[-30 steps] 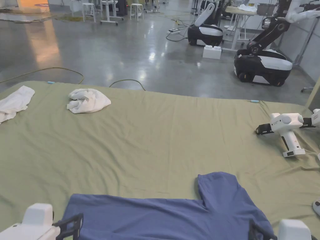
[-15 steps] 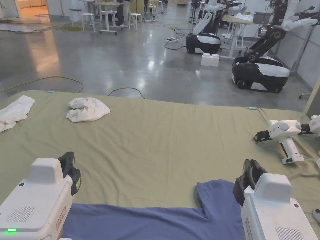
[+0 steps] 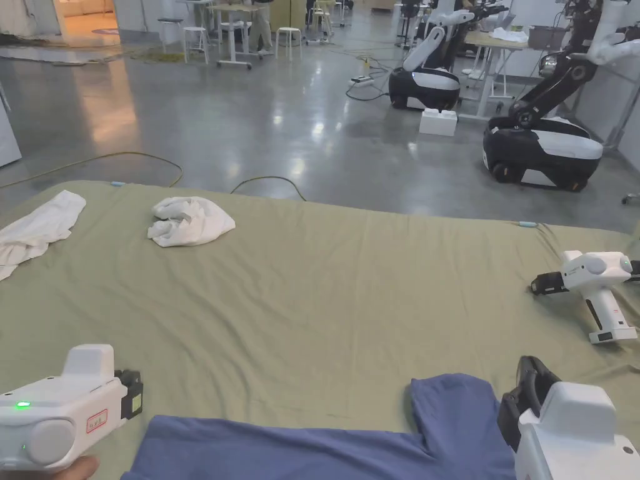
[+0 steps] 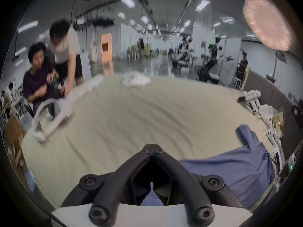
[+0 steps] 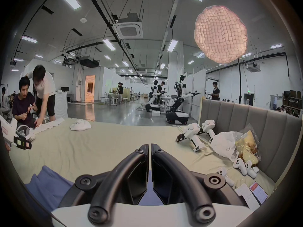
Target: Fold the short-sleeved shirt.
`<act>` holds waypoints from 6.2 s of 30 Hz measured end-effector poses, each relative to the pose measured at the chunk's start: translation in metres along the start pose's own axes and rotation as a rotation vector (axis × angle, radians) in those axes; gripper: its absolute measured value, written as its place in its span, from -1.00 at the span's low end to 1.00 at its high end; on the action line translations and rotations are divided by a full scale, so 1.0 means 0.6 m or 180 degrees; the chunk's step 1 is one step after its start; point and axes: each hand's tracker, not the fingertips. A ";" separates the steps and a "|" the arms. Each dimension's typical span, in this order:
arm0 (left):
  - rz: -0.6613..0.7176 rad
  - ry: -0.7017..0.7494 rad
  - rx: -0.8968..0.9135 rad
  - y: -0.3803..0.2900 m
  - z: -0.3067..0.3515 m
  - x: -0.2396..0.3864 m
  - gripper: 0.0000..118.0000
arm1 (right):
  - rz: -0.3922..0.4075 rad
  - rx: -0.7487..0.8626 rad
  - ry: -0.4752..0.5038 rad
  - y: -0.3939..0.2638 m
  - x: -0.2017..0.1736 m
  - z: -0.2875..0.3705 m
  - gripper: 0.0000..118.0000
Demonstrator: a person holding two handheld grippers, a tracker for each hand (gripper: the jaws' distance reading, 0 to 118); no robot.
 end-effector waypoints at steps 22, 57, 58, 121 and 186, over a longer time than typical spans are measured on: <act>-0.0431 0.0014 -0.1161 -0.029 -0.211 0.034 -0.62 | -0.0031 -0.0921 -0.0183 -0.107 0.049 -0.069 -0.97; -0.0085 -0.0236 -0.0566 -0.024 -0.102 0.015 -1.00 | -0.0232 -0.2604 0.0479 -0.180 0.158 -0.324 -0.99; -0.0081 -0.0263 -0.0548 -0.021 -0.094 0.013 -1.00 | -0.0217 -0.2528 0.0487 -0.168 0.164 -0.310 -0.99; -0.0670 0.0062 0.1873 -0.043 0.197 0.207 -1.00 | 0.0030 0.0220 -0.0073 0.006 -0.038 0.039 -0.86; 0.1186 -0.1675 -0.0931 -0.123 0.129 -0.177 -0.89 | -0.0065 -0.0424 0.0330 -0.047 -0.040 0.028 -0.97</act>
